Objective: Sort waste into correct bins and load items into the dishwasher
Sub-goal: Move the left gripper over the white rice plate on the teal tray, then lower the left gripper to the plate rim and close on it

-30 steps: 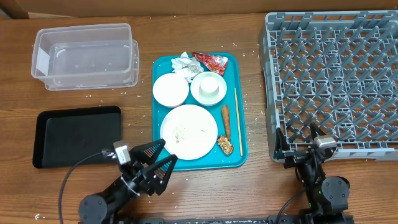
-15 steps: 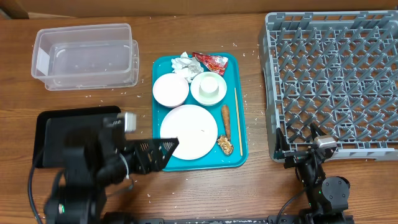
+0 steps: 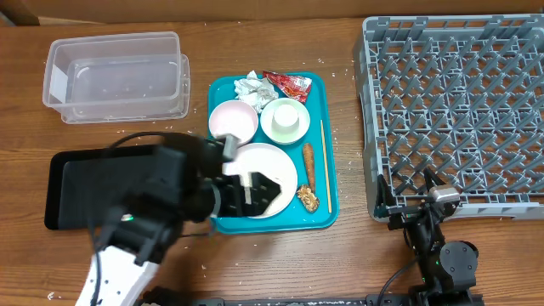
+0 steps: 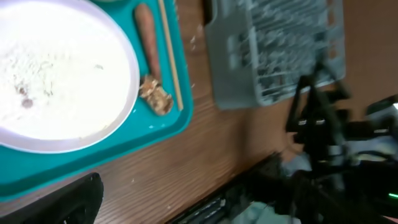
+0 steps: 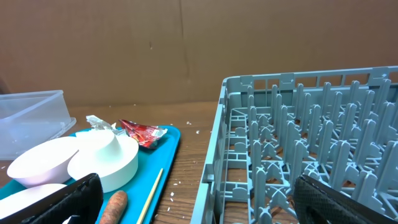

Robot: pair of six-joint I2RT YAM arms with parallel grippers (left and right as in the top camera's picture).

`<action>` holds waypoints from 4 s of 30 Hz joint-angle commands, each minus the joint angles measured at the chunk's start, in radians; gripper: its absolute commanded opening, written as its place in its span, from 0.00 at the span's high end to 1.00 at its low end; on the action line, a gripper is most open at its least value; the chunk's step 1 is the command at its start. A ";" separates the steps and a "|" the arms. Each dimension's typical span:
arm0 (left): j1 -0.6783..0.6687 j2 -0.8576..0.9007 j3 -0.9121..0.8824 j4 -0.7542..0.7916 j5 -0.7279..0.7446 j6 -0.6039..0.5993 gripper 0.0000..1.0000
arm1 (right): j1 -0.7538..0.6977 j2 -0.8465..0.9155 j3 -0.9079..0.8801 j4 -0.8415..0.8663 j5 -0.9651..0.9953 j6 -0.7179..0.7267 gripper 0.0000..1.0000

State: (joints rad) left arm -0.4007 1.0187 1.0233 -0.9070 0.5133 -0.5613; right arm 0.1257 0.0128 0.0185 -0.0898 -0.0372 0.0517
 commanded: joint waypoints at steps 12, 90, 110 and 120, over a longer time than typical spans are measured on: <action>-0.269 0.487 0.472 -0.284 -0.584 -0.090 0.00 | -0.003 -0.010 -0.010 0.008 -0.002 -0.003 0.00; -0.344 1.047 0.493 0.044 -0.700 -0.135 0.07 | -0.003 -0.010 -0.010 0.008 -0.002 -0.003 0.00; -0.286 1.010 0.489 -0.002 -0.615 -0.273 0.25 | -0.003 -0.010 -0.010 0.008 -0.002 -0.003 0.00; -0.302 1.022 0.484 -0.002 -0.618 -0.274 0.37 | -0.003 -0.010 -0.010 0.008 -0.002 -0.003 0.00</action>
State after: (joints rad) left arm -0.6941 2.0514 1.5169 -0.9112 -0.0864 -0.8143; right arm 0.1257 0.0128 0.0185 -0.0898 -0.0372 0.0517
